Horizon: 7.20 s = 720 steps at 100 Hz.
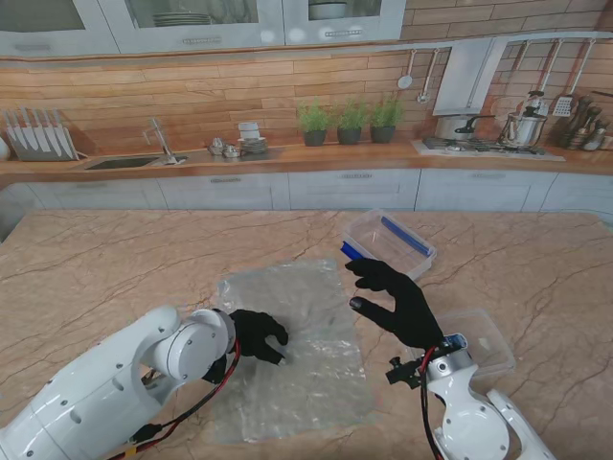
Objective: Fold the bubble film and place it into the plastic crate
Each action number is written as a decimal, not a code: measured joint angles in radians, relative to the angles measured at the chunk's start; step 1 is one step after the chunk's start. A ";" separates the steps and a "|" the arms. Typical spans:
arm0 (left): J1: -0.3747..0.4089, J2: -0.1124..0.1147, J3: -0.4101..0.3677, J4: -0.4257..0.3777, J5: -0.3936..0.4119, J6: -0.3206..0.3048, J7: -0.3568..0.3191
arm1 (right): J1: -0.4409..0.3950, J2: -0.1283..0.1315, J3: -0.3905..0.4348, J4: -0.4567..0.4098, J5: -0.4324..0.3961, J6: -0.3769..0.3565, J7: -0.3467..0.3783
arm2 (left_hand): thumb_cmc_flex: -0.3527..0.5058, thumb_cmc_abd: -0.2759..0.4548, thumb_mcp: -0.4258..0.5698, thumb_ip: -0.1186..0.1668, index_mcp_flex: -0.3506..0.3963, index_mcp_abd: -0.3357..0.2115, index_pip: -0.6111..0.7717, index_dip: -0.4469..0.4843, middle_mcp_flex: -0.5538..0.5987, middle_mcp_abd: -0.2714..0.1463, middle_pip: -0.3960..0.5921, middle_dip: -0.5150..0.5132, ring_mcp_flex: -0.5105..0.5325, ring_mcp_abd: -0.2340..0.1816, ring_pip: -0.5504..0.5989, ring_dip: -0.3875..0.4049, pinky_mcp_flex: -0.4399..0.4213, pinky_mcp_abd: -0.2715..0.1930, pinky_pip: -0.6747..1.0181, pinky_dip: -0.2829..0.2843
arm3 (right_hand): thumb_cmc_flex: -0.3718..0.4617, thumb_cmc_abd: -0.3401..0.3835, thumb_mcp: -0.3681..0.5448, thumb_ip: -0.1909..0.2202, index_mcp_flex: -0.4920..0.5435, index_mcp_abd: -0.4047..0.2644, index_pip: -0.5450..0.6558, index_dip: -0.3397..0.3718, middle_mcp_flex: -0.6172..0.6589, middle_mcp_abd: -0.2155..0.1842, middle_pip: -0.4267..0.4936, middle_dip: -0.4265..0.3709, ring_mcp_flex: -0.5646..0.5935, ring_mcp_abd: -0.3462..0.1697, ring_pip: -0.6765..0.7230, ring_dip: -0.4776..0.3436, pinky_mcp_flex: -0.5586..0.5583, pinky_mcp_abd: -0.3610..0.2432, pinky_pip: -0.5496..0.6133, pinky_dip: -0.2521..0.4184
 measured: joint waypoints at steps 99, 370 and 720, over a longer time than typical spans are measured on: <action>0.208 -0.006 -0.120 -0.131 0.075 0.015 0.074 | 0.014 0.001 -0.012 0.011 0.014 0.008 0.018 | 0.012 0.107 -0.173 0.000 0.013 0.017 -0.003 0.052 0.003 -0.012 0.029 0.002 0.022 -0.024 0.070 0.016 -0.003 -0.007 0.047 0.009 | 0.000 0.000 0.000 0.000 0.000 0.000 0.000 0.000 0.000 0.000 0.000 0.000 0.000 0.002 0.000 0.002 0.000 0.000 0.000 0.001; 0.080 -0.106 -0.184 0.286 0.112 0.006 0.634 | 0.760 -0.090 -0.742 0.646 -0.289 1.039 0.063 | -0.115 -0.120 0.141 0.010 -0.096 -0.034 0.068 0.047 0.195 0.003 0.436 0.615 0.361 -0.049 0.702 0.611 0.343 -0.012 0.598 0.443 | 0.167 -0.208 0.094 0.019 -0.027 0.174 0.046 -0.091 0.402 -0.047 0.842 0.432 0.508 -0.109 1.213 0.318 0.572 -0.067 1.067 -0.010; 0.050 -0.226 -0.115 0.434 -0.078 -0.063 0.976 | 0.620 -0.069 -0.537 0.543 -0.302 0.798 -0.076 | -0.017 -0.356 0.701 -0.053 0.253 0.017 0.732 0.240 0.714 -0.025 0.466 0.527 0.584 -0.002 0.632 0.363 0.457 0.086 0.673 0.343 | 0.380 -0.151 0.316 -0.008 0.267 -0.026 0.528 0.007 0.404 0.005 0.692 0.222 0.443 -0.026 0.950 0.253 0.417 0.000 0.938 -0.024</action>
